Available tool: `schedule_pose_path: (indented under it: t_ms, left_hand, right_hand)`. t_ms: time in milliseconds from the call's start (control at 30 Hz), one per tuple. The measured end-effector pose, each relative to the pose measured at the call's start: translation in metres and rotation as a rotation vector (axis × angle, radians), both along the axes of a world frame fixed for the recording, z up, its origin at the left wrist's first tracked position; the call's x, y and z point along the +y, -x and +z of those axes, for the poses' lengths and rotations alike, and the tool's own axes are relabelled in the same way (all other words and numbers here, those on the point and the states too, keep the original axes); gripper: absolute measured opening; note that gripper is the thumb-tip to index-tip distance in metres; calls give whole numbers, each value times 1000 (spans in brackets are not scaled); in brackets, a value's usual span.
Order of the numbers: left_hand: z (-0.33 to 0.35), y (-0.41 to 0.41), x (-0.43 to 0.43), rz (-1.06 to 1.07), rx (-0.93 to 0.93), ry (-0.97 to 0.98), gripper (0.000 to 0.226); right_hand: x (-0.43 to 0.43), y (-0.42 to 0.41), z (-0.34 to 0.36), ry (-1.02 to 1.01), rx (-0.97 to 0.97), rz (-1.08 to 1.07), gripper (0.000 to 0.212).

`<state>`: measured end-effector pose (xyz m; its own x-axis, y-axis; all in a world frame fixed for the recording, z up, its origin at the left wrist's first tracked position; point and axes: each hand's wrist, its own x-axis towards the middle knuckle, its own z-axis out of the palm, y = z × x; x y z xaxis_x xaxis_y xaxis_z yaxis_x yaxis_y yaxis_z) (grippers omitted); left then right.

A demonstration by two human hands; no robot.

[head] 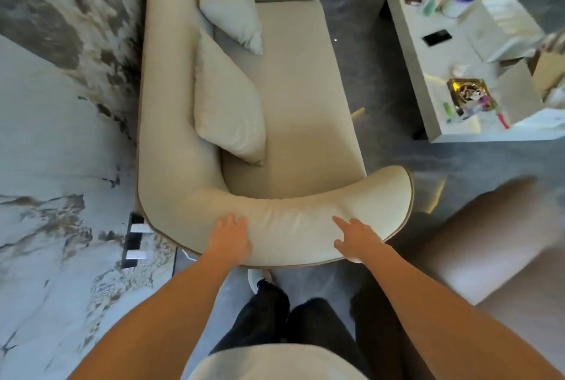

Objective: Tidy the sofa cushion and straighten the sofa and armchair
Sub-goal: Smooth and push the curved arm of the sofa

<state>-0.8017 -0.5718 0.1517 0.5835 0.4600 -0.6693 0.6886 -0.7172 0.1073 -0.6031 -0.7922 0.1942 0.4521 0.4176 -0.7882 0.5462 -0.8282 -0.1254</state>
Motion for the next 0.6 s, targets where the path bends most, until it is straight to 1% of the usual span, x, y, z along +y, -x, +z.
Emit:
schedule_pose_path:
  t_ms: [67,167,233,300,367,433,500,600]
  left_hand:
    - [-7,6,-6,13,-86,-70,62]
    - [-21,20,-11,94,-173,-193,66]
    - [-36,31,-11,196,-194,-229,66]
    - [-52,38,-15,250,-243,-248,66]
    - [-66,41,-22,259,-324,-306,68]
    - [-77,43,-27,278,-401,-399,66]
    - [-90,46,-27,272,-487,-496,64]
    - [-105,47,-21,235,-628,-584,65]
  right_hand:
    - [-2,7,-14,-12,10,5,66]
    - [-6,19,-32,-59,-68,24,70]
    - [-9,27,-45,-90,-125,-5,70]
    - [-7,34,-55,-97,-184,-49,71]
    - [-3,40,-64,-89,-267,-69,77]
    - [-1,49,-77,-95,-352,-16,81]
    - [-3,57,-101,-184,-381,-30,79]
    - [0,60,-129,-306,-443,-127,73]
